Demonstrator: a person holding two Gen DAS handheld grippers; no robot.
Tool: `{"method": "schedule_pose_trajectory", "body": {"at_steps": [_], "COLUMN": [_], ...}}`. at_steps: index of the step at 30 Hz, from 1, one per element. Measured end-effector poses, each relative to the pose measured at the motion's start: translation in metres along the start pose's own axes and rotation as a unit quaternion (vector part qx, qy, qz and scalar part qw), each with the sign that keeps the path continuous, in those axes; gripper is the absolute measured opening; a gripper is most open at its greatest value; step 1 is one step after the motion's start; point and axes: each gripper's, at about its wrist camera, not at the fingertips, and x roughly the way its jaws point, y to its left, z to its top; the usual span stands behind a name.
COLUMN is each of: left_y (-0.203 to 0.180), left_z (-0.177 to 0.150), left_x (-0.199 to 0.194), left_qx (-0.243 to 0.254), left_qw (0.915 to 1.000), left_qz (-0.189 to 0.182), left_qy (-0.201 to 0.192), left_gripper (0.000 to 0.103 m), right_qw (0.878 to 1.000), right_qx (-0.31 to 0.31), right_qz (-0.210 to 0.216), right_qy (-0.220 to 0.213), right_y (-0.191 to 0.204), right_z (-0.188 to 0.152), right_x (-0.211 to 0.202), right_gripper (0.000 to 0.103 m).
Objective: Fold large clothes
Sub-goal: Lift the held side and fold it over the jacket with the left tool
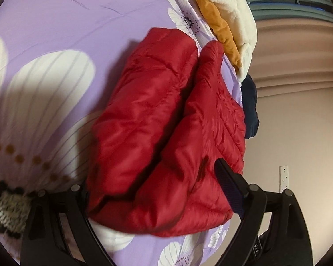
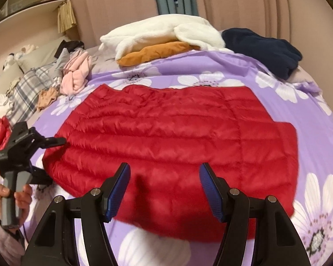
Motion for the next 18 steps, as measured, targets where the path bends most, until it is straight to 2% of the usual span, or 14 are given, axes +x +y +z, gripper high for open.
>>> {"method": "schedule_pose_trajectory", "body": {"at_steps": [3, 9, 13, 18], "left_y": [-0.004, -0.011, -0.011, -0.018], "left_z": [0.003, 0.006, 0.006, 0.003], "left_x": [0.005, 0.012, 0.011, 0.011], "left_qx": [0.002, 0.018, 0.024, 0.04], "left_qw": [1.0, 0.9994, 0.9984, 0.9949], "left_qz": [0.003, 0.03, 0.051, 0.092], "left_qy": [-0.002, -0.001, -0.005, -0.016], "left_gripper": [0.102, 0.101, 0.094, 0.074], "right_qw": [1.0, 1.0, 1.0, 0.999], "right_qx": [-0.007, -0.012, -0.021, -0.027], "right_qz": [0.005, 0.012, 0.007, 0.0], "right_qy": [-0.003, -0.005, 0.001, 0.037], "right_y": [0.006, 0.016, 0.019, 0.018], "right_z": [0.009, 0.023, 0.027, 0.019], "right_x": [0.01, 0.029, 0.045, 0.074], "right_gripper": [0.065, 0.065, 0.064, 0.062]}}
